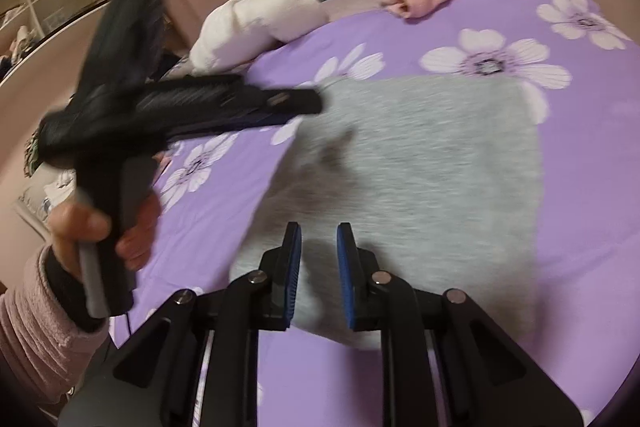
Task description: Fold small clothes
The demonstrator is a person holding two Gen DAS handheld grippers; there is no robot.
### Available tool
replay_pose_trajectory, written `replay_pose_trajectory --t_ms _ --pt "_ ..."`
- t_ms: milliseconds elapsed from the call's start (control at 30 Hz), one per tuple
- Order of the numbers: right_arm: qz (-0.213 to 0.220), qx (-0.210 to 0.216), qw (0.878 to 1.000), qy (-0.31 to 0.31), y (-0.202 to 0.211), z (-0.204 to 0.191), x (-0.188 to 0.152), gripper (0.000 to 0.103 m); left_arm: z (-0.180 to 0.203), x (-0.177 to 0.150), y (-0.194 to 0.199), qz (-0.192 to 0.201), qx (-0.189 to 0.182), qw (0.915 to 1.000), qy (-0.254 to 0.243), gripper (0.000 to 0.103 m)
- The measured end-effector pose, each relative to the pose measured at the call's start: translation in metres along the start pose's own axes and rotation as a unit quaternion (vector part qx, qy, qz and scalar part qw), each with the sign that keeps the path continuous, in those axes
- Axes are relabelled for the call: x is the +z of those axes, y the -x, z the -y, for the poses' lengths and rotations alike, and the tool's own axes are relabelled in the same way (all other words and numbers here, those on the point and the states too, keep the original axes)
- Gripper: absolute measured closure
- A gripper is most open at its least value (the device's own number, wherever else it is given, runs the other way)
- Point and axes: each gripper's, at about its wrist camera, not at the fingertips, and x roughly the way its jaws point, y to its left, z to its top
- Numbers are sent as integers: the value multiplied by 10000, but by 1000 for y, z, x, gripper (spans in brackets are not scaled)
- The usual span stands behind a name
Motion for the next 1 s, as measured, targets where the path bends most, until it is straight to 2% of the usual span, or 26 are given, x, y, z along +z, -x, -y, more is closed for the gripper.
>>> replay_pose_trajectory --t_ms 133,267,333,433,500,600,700,767,867,1000 --pt "-259 -66 9996 83 -19 -5 -7 84 -3 -1 -23 -227 267 9994 -67 64" --pt "-593 -222 9980 79 -30 0 -13 85 -6 -10 -48 -626 328 9975 -74 64" --pt "-660 -263 9975 43 -35 2 -15 86 -6 -11 -52 -662 330 9972 -53 64" --pt "-646 -51 9978 -166 -33 11 -14 87 -4 -11 -50 -610 387 9973 -106 64" --pt "-656 115 9972 -339 -25 16 -13 87 -6 -9 -41 -532 292 9982 -5 64" --pt "-359 165 9984 -417 2 21 -7 82 -10 -7 -15 -260 31 9994 219 64" --pt "90 165 9978 -636 33 36 6 82 -2 -15 13 57 -61 10000 31 64" --pt "360 -38 9962 -794 48 50 17 82 4 -21 22 138 -118 9998 -128 64" --pt "510 -337 9944 -865 56 62 31 82 15 -37 31 199 -231 9986 -425 64" --pt "415 -518 9949 -764 44 67 49 83 28 -62 24 32 -203 9961 -862 64"
